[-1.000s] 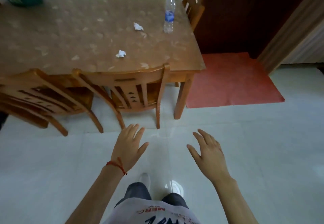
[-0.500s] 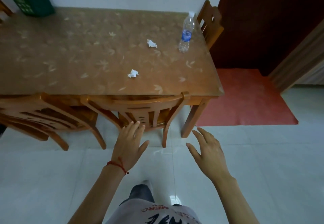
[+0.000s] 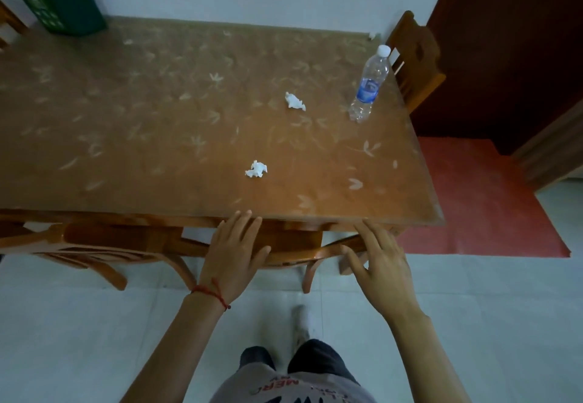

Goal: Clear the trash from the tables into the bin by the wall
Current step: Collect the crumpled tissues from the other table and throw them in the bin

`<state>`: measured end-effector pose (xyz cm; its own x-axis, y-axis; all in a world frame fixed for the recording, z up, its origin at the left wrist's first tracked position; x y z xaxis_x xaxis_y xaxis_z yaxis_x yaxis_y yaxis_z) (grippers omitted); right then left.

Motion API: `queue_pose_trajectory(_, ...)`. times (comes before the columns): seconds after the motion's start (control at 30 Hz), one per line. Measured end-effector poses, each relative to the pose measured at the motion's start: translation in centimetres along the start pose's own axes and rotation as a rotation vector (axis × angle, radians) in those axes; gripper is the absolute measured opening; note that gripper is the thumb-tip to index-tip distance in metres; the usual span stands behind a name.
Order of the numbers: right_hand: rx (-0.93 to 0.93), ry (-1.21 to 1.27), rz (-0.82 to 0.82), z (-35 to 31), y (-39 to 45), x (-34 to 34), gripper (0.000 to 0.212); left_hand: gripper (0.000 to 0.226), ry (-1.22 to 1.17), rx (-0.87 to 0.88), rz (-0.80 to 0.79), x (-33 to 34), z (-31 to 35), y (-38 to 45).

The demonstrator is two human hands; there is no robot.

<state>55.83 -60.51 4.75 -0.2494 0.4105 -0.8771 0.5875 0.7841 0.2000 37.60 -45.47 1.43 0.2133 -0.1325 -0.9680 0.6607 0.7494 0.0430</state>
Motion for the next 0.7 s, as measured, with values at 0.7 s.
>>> queue_pose_trajectory(0.7,-0.109,-0.018,-0.223,1.7,17.8,7.2,0.060,0.074,-0.188,-0.291,-0.106,2.9,-2.8,15.0)
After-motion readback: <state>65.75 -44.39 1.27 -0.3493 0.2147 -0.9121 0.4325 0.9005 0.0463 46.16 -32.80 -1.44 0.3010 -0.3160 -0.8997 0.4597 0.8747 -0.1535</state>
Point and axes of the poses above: each hand's wrist, its own y-axis towards the middle knuckle, its own x-axis out of the palm, z = x × y, the point moved 5 cm from there along y, towards the middle knuckle, and after that the axes turned 8 degrees about z, right-handed, at the moved point
